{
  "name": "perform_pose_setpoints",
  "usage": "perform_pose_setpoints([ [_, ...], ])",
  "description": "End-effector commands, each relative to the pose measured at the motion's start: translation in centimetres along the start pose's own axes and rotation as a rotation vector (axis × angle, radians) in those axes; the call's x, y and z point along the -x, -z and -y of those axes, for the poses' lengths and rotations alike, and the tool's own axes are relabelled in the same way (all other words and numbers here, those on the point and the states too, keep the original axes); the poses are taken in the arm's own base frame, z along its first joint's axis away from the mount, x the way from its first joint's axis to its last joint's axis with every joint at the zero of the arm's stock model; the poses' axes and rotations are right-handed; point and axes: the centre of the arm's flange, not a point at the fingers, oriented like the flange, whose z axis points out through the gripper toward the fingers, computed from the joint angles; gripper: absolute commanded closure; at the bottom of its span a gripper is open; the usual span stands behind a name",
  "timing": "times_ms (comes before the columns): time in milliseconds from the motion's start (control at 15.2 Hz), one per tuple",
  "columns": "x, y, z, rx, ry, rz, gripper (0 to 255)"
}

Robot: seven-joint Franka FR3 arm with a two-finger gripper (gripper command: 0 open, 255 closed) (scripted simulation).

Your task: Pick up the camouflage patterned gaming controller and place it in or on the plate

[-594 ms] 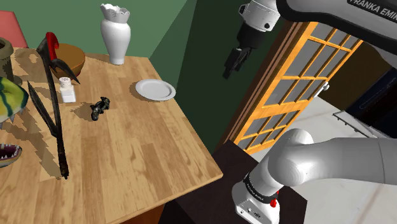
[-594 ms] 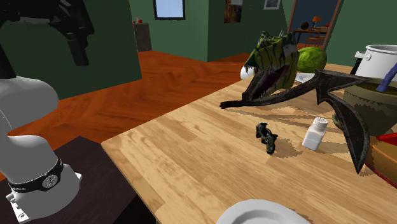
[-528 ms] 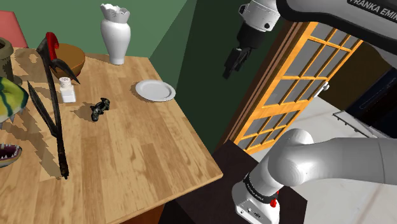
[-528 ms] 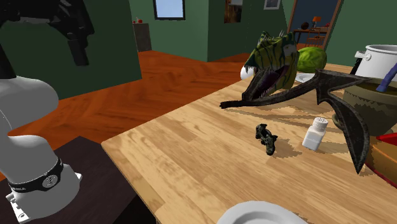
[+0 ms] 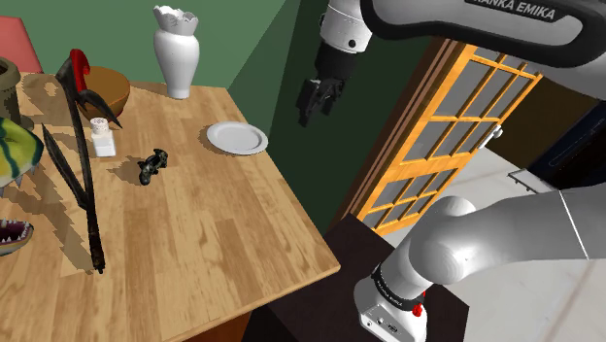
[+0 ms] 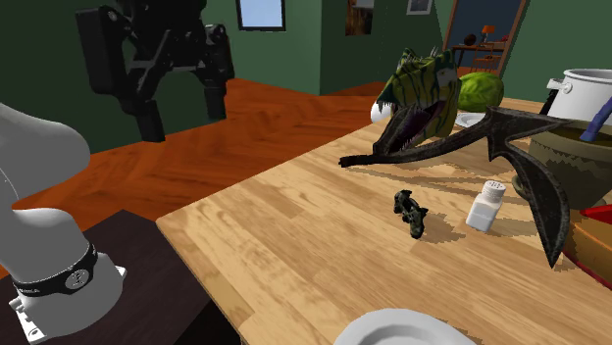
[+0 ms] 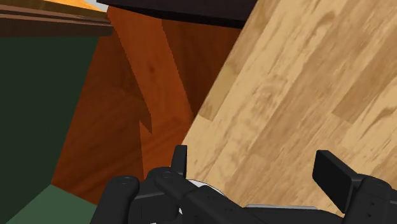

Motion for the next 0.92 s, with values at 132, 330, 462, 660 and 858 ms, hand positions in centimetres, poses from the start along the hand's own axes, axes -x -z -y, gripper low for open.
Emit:
perform_pose_setpoints([
  [132, -3.7, -2.1, 3.6, -0.003, -0.029, 0.023, 0],
  [330, -6.4, -3.6, 6.2, -0.006, -0.050, 0.040, 0],
  [462, -8.3, -4.7, 7.9, -0.007, -0.064, 0.052, 0],
  [660, -11.1, -6.2, 10.5, -0.009, -0.085, 0.069, 0],
  [858, -13.9, -7.9, 13.0, -0.012, -0.106, 0.087, 0],
])
